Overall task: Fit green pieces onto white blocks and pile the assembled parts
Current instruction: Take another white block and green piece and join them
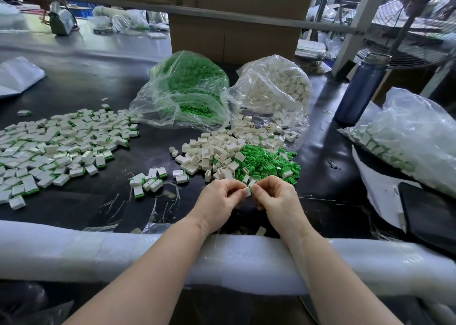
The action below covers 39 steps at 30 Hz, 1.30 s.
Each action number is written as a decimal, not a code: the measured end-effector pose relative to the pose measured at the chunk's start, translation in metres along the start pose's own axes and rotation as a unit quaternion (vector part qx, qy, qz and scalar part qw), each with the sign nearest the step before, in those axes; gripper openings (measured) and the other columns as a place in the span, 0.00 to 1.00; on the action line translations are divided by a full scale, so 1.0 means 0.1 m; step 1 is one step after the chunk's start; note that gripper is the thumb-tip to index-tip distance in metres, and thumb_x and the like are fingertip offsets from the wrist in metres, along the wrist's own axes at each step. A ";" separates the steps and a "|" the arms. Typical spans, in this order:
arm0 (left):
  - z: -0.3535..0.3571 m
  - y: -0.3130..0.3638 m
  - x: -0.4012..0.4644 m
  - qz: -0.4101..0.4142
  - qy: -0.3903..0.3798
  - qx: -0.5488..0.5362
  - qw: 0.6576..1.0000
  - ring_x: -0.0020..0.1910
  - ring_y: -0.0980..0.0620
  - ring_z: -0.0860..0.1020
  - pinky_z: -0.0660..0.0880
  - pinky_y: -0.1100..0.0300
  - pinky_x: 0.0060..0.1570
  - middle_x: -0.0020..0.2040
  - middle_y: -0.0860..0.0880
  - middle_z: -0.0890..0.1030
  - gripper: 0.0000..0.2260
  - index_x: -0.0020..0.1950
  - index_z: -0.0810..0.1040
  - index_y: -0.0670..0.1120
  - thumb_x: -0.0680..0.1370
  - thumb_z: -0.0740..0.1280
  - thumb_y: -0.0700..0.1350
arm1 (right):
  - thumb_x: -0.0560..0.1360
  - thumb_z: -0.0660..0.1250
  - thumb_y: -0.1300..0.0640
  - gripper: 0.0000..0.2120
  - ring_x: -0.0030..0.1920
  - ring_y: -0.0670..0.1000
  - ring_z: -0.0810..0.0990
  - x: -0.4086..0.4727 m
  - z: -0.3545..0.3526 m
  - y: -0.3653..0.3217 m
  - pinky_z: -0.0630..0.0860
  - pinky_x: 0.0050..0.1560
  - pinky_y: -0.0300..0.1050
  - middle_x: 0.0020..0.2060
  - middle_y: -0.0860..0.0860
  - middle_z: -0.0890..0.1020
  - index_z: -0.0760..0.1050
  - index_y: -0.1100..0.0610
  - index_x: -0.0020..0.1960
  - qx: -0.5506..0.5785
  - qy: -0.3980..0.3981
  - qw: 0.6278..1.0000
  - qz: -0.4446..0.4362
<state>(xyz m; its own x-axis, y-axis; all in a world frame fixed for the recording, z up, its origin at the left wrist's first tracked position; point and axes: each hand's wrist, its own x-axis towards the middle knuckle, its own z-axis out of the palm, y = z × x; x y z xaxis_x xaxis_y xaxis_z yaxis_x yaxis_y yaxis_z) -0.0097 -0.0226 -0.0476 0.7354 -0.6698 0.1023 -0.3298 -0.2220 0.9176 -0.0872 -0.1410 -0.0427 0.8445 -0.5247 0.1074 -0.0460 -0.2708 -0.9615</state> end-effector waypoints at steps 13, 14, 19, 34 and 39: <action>-0.01 -0.01 -0.01 0.000 0.011 0.011 1.000 0.44 0.55 0.79 0.75 0.63 0.50 0.42 0.51 0.83 0.06 0.50 0.82 0.46 0.77 0.66 0.44 | 0.72 0.69 0.66 0.07 0.28 0.39 0.76 -0.02 -0.05 -0.01 0.74 0.32 0.33 0.28 0.46 0.80 0.79 0.56 0.38 0.046 0.011 0.999 0.000; -0.01 0.00 -0.01 -0.003 0.007 0.007 1.000 0.43 0.56 0.79 0.74 0.64 0.49 0.42 0.51 0.83 0.07 0.51 0.82 0.45 0.77 0.66 0.44 | 0.73 0.69 0.65 0.08 0.28 0.40 0.76 -0.02 -0.05 0.00 0.74 0.32 0.33 0.28 0.47 0.80 0.79 0.56 0.37 0.039 0.011 0.999 0.002; -0.01 0.00 -0.01 -0.017 -0.005 0.025 1.000 0.38 0.58 0.76 0.75 0.60 0.46 0.39 0.52 0.81 0.06 0.50 0.82 0.44 0.77 0.66 0.43 | 0.73 0.68 0.65 0.07 0.26 0.42 0.73 0.00 -0.02 0.01 0.74 0.29 0.36 0.28 0.50 0.77 0.78 0.59 0.37 0.011 -0.006 1.000 0.017; 0.01 0.04 -0.03 0.009 0.004 0.025 1.000 0.35 0.63 0.77 0.72 0.70 0.42 0.36 0.55 0.80 0.07 0.52 0.82 0.47 0.77 0.66 0.43 | 0.71 0.70 0.68 0.04 0.27 0.41 0.78 -0.03 -0.05 -0.03 0.73 0.27 0.32 0.26 0.49 0.81 0.79 0.64 0.38 0.100 0.000 0.995 0.008; 0.01 0.07 -0.05 -0.003 0.016 -0.011 1.000 0.34 0.59 0.76 0.73 0.70 0.40 0.32 0.56 0.78 0.10 0.43 0.79 0.58 0.76 0.67 0.41 | 0.70 0.71 0.69 0.07 0.26 0.41 0.77 -0.04 -0.05 -0.03 0.72 0.28 0.31 0.26 0.48 0.81 0.78 0.61 0.36 0.111 -0.023 0.994 -0.012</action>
<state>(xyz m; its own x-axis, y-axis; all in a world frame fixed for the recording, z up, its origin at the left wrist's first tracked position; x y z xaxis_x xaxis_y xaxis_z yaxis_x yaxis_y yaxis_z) -0.0158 -0.0215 -0.0417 0.7564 -0.6450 0.1090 -0.3128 -0.2104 0.9262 -0.0932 -0.1421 -0.0385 0.8672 -0.4823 0.1237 0.0881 -0.0959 -0.9915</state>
